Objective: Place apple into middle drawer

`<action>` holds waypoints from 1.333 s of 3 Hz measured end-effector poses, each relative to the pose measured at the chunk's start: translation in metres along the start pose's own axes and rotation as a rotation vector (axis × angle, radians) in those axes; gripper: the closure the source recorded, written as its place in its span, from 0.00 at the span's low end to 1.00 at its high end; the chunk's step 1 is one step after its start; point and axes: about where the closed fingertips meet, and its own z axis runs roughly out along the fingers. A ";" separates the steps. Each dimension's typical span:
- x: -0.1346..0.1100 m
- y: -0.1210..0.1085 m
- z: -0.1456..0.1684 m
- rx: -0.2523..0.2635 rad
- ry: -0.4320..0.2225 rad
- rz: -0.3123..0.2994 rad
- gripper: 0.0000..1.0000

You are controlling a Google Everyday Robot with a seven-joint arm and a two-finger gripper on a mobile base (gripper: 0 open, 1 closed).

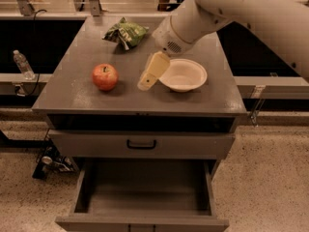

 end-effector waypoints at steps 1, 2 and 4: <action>-0.033 0.009 0.036 -0.039 -0.069 -0.033 0.00; -0.050 0.014 0.055 -0.060 -0.104 -0.053 0.00; -0.070 0.020 0.119 -0.101 -0.143 -0.061 0.00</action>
Offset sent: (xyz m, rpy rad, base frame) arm 0.0116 0.1035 -0.0185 0.1138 -0.0109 0.1427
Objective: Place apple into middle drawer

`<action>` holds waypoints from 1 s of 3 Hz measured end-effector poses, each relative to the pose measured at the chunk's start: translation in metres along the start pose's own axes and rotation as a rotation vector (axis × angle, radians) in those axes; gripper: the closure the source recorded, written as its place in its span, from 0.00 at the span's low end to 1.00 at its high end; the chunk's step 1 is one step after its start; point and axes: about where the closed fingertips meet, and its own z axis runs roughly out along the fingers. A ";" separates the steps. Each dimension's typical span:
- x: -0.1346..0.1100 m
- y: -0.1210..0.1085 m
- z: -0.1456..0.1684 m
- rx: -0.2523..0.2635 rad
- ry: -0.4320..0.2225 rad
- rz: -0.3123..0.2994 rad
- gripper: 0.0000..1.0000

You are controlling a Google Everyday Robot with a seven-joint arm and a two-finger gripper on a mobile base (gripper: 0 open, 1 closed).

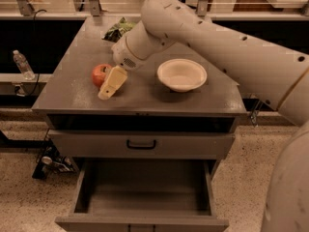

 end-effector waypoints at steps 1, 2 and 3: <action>-0.001 0.000 0.015 -0.012 -0.009 -0.001 0.00; -0.001 0.000 0.030 -0.023 -0.026 -0.003 0.18; 0.008 -0.004 0.034 -0.018 -0.027 0.001 0.49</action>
Offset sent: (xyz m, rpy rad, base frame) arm 0.0140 0.0288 -0.0296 0.0421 0.0132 0.0311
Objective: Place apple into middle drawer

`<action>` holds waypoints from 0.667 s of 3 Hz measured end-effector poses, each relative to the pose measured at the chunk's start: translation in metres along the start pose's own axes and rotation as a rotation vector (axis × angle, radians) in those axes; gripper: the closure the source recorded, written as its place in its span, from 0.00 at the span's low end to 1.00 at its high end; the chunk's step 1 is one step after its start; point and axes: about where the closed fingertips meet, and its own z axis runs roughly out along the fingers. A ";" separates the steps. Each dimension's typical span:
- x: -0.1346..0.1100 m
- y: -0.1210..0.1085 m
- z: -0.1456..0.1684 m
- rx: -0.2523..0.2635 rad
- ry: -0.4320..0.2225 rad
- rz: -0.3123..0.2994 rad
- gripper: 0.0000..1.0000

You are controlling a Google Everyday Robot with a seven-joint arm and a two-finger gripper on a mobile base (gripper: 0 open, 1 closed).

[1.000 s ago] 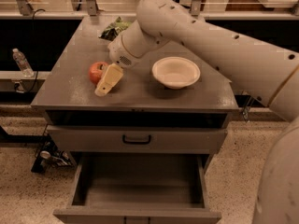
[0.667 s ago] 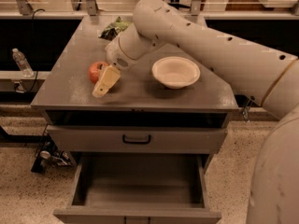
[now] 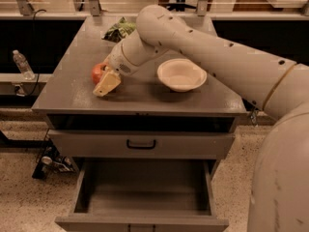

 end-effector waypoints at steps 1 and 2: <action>0.005 -0.002 -0.002 0.000 0.006 -0.004 0.72; -0.006 -0.003 -0.048 0.045 -0.017 -0.045 1.00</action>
Offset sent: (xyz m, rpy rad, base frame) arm -0.0161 -0.0510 0.0749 0.0363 -0.1271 0.0132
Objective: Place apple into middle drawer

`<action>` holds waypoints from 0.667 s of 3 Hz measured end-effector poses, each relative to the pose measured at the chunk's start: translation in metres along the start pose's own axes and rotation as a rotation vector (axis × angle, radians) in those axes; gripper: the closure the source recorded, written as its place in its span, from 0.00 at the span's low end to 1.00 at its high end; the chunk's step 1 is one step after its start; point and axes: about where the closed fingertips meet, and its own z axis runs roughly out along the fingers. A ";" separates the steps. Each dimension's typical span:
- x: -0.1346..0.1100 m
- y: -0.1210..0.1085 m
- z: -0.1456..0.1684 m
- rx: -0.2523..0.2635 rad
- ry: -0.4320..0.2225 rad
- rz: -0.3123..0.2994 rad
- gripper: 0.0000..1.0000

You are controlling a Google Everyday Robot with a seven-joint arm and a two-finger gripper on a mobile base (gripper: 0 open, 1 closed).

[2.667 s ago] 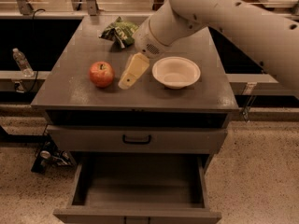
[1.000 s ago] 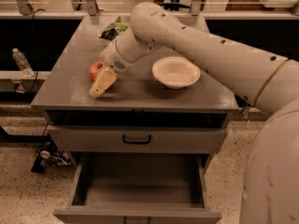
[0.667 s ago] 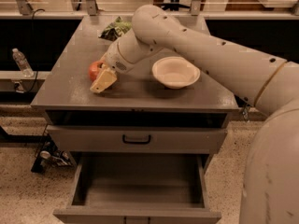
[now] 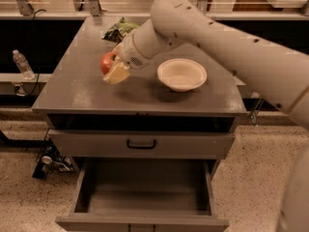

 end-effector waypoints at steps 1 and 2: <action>0.000 0.001 -0.041 0.052 0.017 -0.002 1.00; 0.000 0.002 -0.041 0.052 0.017 -0.002 1.00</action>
Offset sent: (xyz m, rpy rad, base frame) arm -0.0107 -0.0242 0.0215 -0.0088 -0.0287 -0.0337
